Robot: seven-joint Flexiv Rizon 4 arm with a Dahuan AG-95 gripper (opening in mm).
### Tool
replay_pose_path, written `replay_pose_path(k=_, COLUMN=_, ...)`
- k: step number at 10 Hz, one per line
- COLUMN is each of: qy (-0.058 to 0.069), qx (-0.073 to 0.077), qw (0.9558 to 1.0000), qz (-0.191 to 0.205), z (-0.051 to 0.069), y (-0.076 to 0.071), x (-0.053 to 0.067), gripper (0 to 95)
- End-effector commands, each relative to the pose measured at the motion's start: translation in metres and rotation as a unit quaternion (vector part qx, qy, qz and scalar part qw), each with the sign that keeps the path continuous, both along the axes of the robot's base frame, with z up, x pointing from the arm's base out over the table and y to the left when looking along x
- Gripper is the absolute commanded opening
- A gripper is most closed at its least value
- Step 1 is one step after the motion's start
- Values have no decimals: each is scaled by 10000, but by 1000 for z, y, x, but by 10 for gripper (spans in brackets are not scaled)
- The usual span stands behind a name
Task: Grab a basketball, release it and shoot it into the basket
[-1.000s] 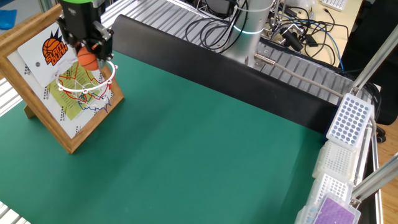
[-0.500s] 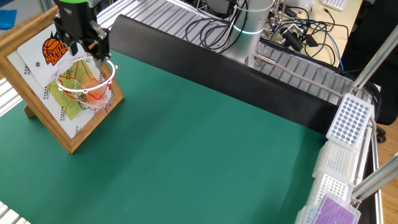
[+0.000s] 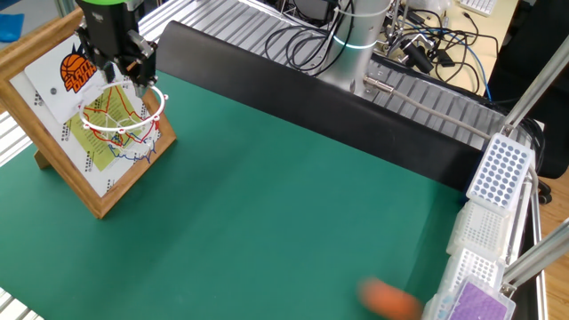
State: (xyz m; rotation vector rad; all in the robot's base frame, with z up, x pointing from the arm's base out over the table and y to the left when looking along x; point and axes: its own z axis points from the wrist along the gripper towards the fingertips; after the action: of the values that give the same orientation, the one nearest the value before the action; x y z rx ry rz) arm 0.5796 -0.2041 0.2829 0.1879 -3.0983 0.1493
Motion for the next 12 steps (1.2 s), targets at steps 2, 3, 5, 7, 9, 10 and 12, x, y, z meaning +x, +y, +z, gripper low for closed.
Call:
replay_pose_path(k=2, qy=4, qx=131, qw=9998, qz=-125, z=1, y=7, x=-2, gripper=0)
replay_pose_path(k=3, qy=12, qx=196, qw=9996, qz=-220, z=2, y=12, x=-4, gripper=0)
replay_pose_path(k=5, qy=5, qx=216, qw=9992, qz=-351, z=2, y=25, x=-9, gripper=0)
replay_pose_path(k=7, qy=-27, qx=237, qw=9985, qz=-501, z=-3, y=42, x=-20, gripper=0)
replay_pose_path(k=9, qy=-48, qx=279, qw=9975, qz=-645, z=-7, y=57, x=-28, gripper=0)
replay_pose_path(k=10, qy=-46, qx=307, qw=9971, qz=-695, z=-9, y=62, x=-32, gripper=0)
replay_pose_path(k=12, qy=-62, qx=312, qw=9963, qz=-795, z=-17, y=76, x=-43, gripper=0)
